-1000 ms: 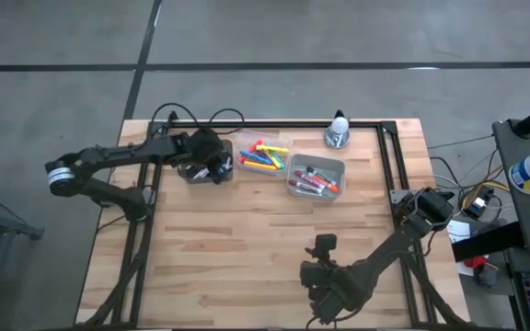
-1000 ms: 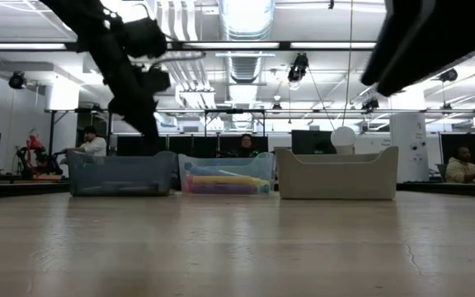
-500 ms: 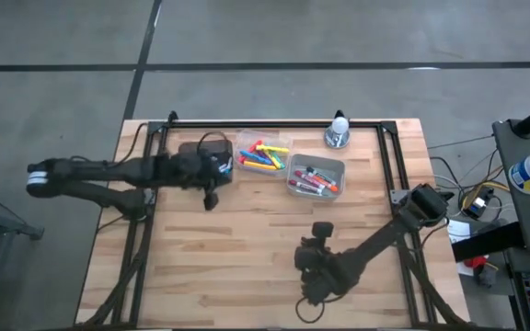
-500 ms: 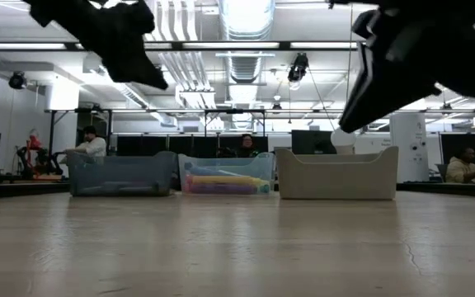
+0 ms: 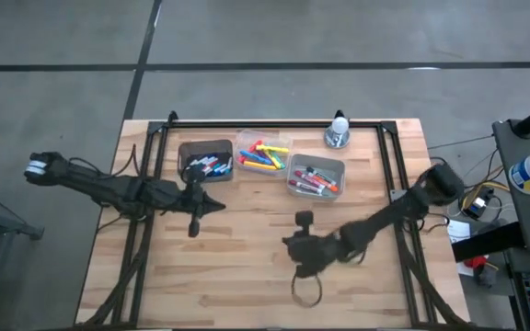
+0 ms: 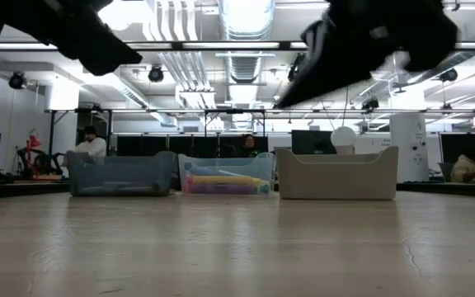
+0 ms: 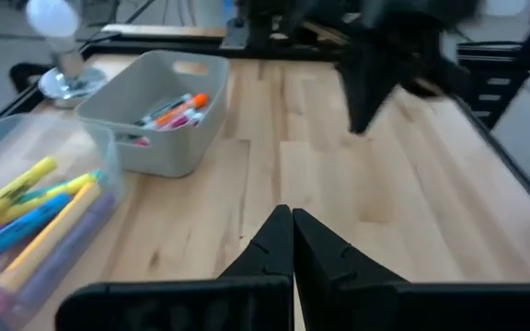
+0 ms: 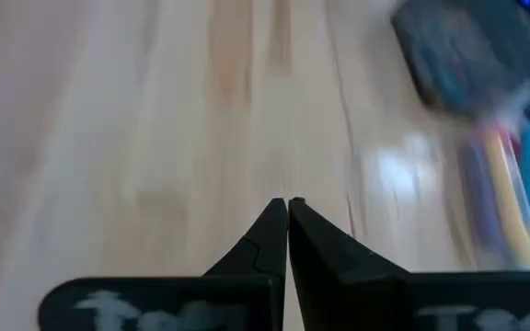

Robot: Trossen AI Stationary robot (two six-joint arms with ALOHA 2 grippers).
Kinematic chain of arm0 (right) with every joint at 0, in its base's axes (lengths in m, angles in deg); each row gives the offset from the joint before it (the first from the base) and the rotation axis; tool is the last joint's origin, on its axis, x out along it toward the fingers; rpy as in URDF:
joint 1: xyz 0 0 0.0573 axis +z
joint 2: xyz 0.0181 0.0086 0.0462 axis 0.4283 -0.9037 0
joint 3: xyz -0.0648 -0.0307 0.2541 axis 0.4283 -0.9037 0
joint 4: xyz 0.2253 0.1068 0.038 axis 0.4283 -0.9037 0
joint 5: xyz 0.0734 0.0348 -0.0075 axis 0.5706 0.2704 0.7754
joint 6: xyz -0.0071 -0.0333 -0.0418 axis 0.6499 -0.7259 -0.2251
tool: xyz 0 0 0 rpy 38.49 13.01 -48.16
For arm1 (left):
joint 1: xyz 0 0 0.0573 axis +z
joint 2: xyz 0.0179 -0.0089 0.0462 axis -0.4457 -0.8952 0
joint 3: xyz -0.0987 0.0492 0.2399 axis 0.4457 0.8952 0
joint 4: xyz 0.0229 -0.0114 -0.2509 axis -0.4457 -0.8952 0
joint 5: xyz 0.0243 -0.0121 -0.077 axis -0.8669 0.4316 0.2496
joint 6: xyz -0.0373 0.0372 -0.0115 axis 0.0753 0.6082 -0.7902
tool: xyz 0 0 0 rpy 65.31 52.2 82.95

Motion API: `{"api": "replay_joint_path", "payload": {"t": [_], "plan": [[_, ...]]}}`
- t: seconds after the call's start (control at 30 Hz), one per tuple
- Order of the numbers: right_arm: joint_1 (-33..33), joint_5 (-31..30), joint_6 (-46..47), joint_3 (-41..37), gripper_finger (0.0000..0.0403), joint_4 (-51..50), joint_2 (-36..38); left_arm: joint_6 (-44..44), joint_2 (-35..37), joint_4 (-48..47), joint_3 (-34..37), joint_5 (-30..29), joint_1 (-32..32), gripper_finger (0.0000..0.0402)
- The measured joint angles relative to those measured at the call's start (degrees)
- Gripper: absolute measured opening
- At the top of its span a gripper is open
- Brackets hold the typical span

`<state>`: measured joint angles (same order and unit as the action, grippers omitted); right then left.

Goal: Pick & Place Markers
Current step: Return to Home Position

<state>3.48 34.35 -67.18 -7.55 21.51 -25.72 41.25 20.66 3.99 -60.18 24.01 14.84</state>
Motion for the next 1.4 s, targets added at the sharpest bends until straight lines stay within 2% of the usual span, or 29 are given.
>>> {"api": "replay_joint_path", "payload": {"t": [0.1, 0.2, 0.27, 0.4, 0.57, 0.73, 0.87, 0.97, 1.13, 1.4], "plan": [[-2.9, 8.5, -6.1, -7.6, 0.0008, 12.8, 7.3, 1.4, 1.4, -0.1, 0.8, 0.1, -1.3, 0.0], [-6.0, 19.5, -10.9, -14.7, 0.0008, 22.2, 15.0, 2.5, 3.3, 0.7, 2.6, 0.2, -1.4, 0.0], [-7.7, 24.0, -13.6, -18.9, 0.0008, 26.7, 20.5, 3.3, 4.9, 2.2, 3.9, -0.1, -1.4, 0.0], [-10.0, 25.6, -14.6, -25.1, 0.0008, 28.6, 31.8, 3.4, 9.1, 2.0, 4.6, 0.4, -1.4, 0.0], [-11.0, 26.0, -15.3, -32.4, 0.0008, 28.6, 45.6, 6.0, 15.0, 3.5, 6.6, 4.5, -1.5, 0.0], [-13.1, 35.5, -14.8, -39.7, 0.0008, 28.2, 55.4, 6.4, 19.1, 9.8, 12.3, 12.9, -1.5, 0.0], [-15.4, 39.3, -16.3, -45.0, 0.0008, 30.7, 62.1, 7.7, 22.4, 12.9, 15.7, 12.5, -1.3, 0.0], [-17.8, 39.7, -16.1, -48.2, 0.0008, 30.8, 66.8, 7.6, 24.9, 12.7, 17.7, 12.6, -1.3, 0.0], [-20.6, 45.2, -17.1, -52.5, 0.0008, 30.6, 72.0, 5.9, 29.3, 8.2, 18.5, 13.2, -1.3, 0.0], [-21.8, 45.8, -18.1, -53.7, 0.0008, 27.8, 75.7, 8.0, 36.3, 7.1, 20.2, 13.3, -1.3, 0.0]]}}
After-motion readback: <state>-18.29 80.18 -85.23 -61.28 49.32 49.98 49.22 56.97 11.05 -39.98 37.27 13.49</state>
